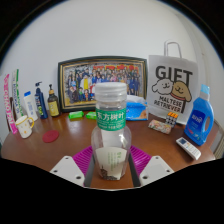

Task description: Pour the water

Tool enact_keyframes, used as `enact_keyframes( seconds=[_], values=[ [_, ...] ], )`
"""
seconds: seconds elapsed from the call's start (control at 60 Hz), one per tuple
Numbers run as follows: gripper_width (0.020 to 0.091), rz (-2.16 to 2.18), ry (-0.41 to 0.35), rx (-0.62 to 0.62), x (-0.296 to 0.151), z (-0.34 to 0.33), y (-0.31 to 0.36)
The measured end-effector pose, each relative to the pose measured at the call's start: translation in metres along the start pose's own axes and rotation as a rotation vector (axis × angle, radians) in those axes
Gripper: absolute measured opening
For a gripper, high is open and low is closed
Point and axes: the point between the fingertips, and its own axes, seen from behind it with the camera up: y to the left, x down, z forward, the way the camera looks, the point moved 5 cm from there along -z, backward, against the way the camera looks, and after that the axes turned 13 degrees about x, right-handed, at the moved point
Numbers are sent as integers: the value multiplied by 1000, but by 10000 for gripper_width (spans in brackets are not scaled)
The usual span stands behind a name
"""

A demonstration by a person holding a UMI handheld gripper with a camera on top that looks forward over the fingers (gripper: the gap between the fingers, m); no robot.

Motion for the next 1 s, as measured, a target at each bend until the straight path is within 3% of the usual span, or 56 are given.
enact_keyframes(
  seconds=[0.267,0.483,0.8,1.0],
  values=[
    [426,-2,-2,18,-3,5,-2],
    [426,-123,-38,116,-39,3,1],
    [424,-628,-236,292,-173,-24,100],
    [423,-1183,-419,355,-213,-35,213]
  ],
)
